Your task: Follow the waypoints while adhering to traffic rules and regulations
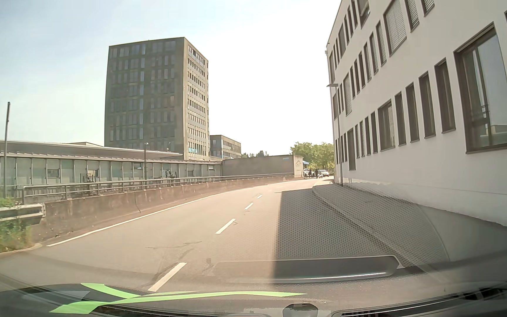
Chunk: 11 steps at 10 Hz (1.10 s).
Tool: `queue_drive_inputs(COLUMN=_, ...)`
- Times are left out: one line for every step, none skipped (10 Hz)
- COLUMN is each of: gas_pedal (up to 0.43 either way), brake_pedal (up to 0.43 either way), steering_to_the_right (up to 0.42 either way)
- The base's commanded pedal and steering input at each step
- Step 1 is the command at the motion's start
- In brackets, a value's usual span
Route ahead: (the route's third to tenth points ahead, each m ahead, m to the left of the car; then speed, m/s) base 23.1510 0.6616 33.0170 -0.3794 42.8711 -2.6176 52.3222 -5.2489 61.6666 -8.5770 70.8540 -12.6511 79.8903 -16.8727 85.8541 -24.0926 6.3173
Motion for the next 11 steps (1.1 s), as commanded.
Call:
queue_drive_inputs(gas_pedal=0.157, brake_pedal=0.0, steering_to_the_right=0.029)
queue_drive_inputs(gas_pedal=0.157, brake_pedal=0.0, steering_to_the_right=0.025)
queue_drive_inputs(gas_pedal=0.157, brake_pedal=0.0, steering_to_the_right=0.021)
queue_drive_inputs(gas_pedal=0.157, brake_pedal=0.0, steering_to_the_right=0.018)
queue_drive_inputs(gas_pedal=0.157, brake_pedal=0.0, steering_to_the_right=0.017)
queue_drive_inputs(gas_pedal=0.157, brake_pedal=0.0, steering_to_the_right=0.015)
queue_drive_inputs(gas_pedal=0.157, brake_pedal=0.0, steering_to_the_right=0.01)
queue_drive_inputs(gas_pedal=0.157, brake_pedal=0.0, steering_to_the_right=0.007)
queue_drive_inputs(gas_pedal=0.157, brake_pedal=0.0, steering_to_the_right=0.006)
queue_drive_inputs(gas_pedal=0.157, brake_pedal=0.0, steering_to_the_right=0.005)
queue_drive_inputs(gas_pedal=0.157, brake_pedal=0.0, steering_to_the_right=0.002)
